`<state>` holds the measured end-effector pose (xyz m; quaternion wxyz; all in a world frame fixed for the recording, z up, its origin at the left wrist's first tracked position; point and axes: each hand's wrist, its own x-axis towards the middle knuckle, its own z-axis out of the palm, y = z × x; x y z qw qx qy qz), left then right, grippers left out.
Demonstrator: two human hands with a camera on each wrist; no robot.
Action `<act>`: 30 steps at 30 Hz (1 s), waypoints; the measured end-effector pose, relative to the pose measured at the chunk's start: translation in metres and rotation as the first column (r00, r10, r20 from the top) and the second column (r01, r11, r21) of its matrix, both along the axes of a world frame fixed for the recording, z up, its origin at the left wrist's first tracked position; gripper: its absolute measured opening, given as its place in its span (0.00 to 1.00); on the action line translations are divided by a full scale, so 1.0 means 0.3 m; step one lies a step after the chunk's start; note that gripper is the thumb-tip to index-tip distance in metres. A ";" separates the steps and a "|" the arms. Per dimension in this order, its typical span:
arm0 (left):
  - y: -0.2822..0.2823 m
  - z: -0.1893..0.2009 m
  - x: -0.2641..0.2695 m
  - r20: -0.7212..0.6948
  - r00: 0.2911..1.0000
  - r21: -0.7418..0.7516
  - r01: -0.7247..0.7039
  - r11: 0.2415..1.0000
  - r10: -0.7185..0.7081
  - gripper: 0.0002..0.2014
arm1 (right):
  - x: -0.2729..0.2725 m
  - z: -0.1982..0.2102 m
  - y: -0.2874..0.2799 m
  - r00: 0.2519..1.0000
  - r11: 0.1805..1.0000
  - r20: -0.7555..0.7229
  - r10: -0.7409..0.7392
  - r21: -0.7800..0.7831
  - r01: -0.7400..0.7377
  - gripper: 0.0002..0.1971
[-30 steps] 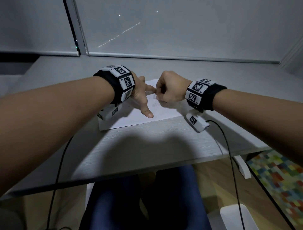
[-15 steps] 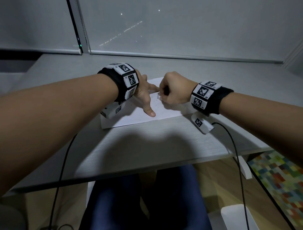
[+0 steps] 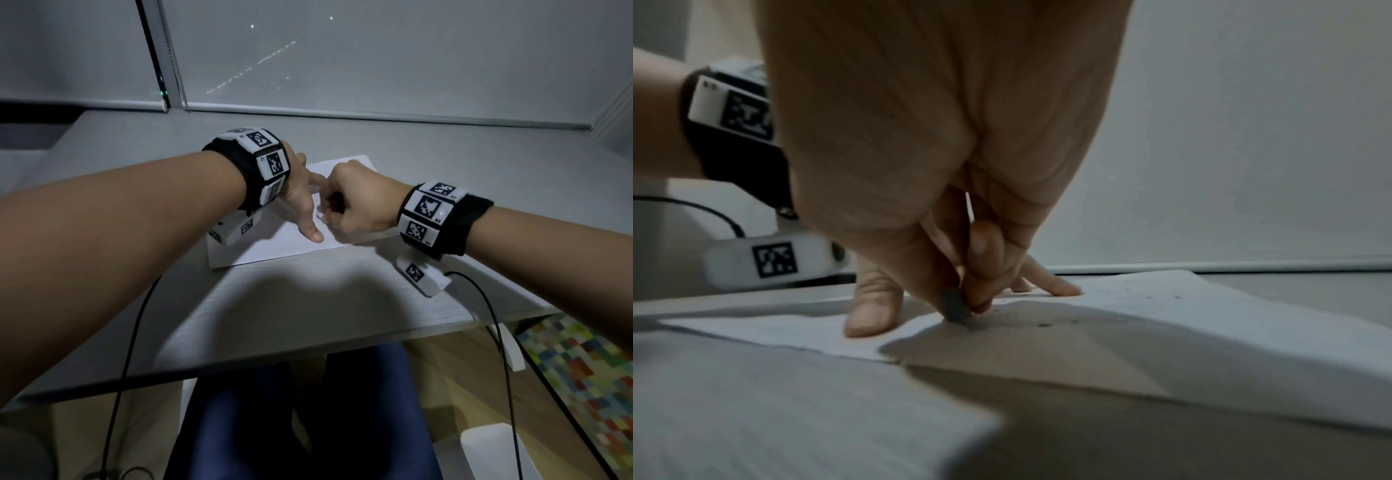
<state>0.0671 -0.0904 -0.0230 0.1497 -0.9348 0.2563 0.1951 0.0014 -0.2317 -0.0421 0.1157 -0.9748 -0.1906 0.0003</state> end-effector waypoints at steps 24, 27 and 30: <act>0.019 0.002 -0.004 0.004 1.000 -0.045 -0.001 0.999 0.001 0.67 | 0.046 -0.024 -0.033 1.000 0.999 0.010 -0.028 0.038 0.028 0.08; 0.031 -0.001 -0.011 0.028 1.000 -0.087 0.002 0.996 0.001 0.75 | 0.071 -0.018 -0.081 0.992 0.993 0.028 -0.120 0.015 0.119 0.09; 0.063 0.014 -0.002 -0.045 0.999 -0.125 0.001 0.992 -0.006 0.79 | 0.085 0.014 -0.136 0.986 0.986 0.021 -0.167 -0.011 0.167 0.09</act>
